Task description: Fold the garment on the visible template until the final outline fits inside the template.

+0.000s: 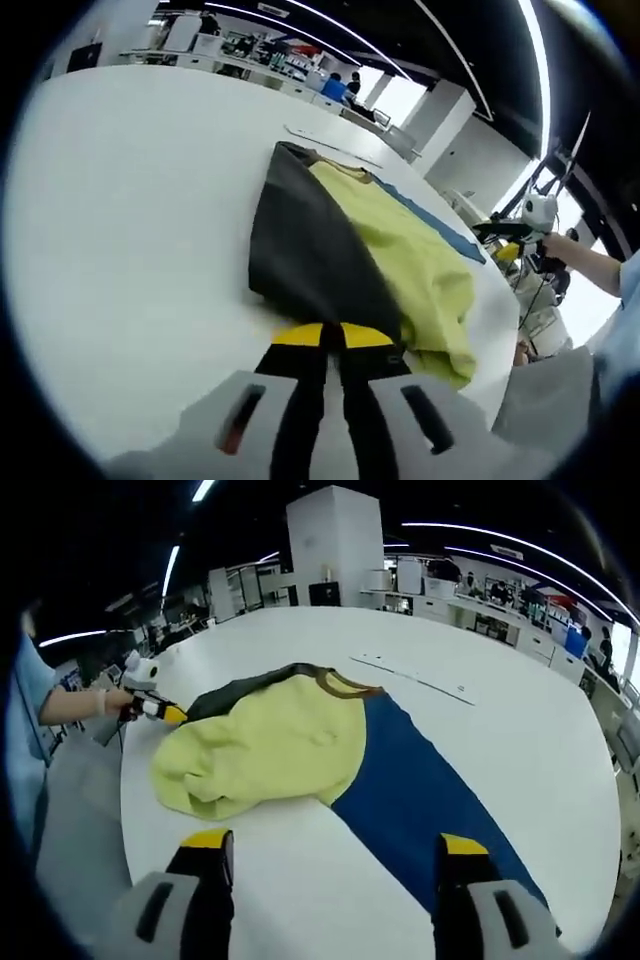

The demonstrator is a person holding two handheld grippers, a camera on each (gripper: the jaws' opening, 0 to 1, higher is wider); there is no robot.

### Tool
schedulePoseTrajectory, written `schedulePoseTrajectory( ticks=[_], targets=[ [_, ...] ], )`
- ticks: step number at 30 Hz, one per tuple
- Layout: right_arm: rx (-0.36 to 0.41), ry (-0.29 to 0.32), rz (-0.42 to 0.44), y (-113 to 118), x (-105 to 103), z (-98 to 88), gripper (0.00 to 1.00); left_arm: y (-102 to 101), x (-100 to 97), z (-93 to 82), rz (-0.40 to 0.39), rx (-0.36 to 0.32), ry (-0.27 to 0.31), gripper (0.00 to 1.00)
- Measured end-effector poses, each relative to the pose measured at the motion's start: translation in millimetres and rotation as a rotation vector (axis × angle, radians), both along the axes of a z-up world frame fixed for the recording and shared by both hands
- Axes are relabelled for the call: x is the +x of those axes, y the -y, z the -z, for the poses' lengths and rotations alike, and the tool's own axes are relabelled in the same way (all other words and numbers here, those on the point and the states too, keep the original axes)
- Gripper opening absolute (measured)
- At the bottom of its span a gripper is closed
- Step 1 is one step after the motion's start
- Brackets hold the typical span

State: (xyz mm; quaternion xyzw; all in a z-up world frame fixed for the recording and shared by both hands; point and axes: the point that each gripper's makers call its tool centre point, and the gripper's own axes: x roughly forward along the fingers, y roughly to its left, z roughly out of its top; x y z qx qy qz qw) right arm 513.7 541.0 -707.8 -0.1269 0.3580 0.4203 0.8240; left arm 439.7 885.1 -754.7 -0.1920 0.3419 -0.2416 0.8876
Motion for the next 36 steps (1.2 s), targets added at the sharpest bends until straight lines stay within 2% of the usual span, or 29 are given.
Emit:
schedulePoseTrajectory(
  ticks=[4, 6, 9, 15, 20, 26, 32, 36],
  targets=[
    [0.004, -0.002, 0.002, 1, -2, -0.5, 0.81, 2, 3.5, -12.7, -0.007, -0.026, 0.017, 0.00],
    [0.005, 0.000, 0.002, 1, -2, -1.5, 0.81, 8, 6.3, -26.2, -0.001, -0.071, 0.026, 0.00],
    [0.006, 0.001, 0.004, 1, -2, -2.2, 0.81, 13, 13.0, -43.5, 0.048, -0.022, 0.088, 0.00],
    [0.005, 0.001, 0.006, 1, -3, -1.8, 0.80, 32, 34.0, -82.5, 0.088, -0.042, 0.165, 0.00],
    [0.010, -0.002, 0.012, 2, -6, -1.2, 0.79, 50, 51.3, -97.4, 0.138, -0.034, 0.192, 0.00],
    [0.010, -0.007, 0.019, 5, -10, 0.7, 0.78, 81, 65.7, -90.7, 0.204, -0.016, 0.171, 0.00],
    [0.007, -0.012, 0.031, 12, -13, 1.0, 0.78, 108, 70.2, -59.2, 0.241, 0.011, 0.108, 0.00],
    [0.015, -0.011, 0.049, 19, -15, -2.0, 0.78, 118, 70.0, -46.4, 0.266, 0.028, 0.093, 0.00]
  ],
)
